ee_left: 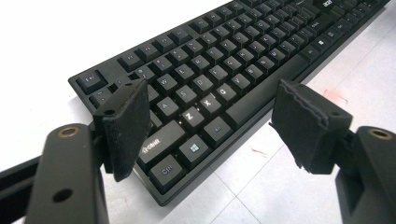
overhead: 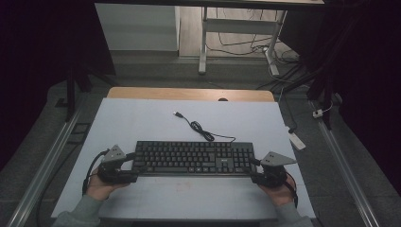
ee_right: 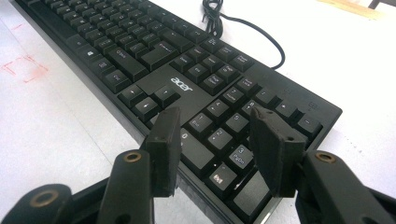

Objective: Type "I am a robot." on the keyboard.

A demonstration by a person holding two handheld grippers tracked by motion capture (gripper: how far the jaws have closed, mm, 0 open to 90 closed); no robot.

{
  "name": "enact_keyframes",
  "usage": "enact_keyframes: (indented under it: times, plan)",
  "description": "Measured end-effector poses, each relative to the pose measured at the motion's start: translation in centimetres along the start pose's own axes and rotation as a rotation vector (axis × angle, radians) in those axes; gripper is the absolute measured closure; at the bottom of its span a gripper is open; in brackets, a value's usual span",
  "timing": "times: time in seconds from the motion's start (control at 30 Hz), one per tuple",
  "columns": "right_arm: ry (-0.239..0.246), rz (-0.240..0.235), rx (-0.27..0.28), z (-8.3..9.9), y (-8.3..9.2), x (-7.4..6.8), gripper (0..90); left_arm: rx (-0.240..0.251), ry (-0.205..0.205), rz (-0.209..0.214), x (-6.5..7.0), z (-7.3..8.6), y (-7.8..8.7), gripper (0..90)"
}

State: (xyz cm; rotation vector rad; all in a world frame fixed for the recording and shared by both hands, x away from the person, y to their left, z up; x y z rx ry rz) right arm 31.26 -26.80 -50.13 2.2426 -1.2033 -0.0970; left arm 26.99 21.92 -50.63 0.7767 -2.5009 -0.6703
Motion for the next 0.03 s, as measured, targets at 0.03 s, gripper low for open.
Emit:
enact_keyframes:
  times: [0.03]
  plan:
    - [-0.002,0.002,0.002,-0.02,0.02,0.0,53.6,0.0,0.0,-0.001,-0.01,-0.01,0.02,28.2]
Point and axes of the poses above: each handheld gripper's, and its own axes: y roughly backward along the jaws, z roughly out of its underside, x roughly to its right, the point moved 1 cm from there along -y, roughly forward along the jaws, and after that the axes turned 14 degrees about z, right-handed, at the moved point
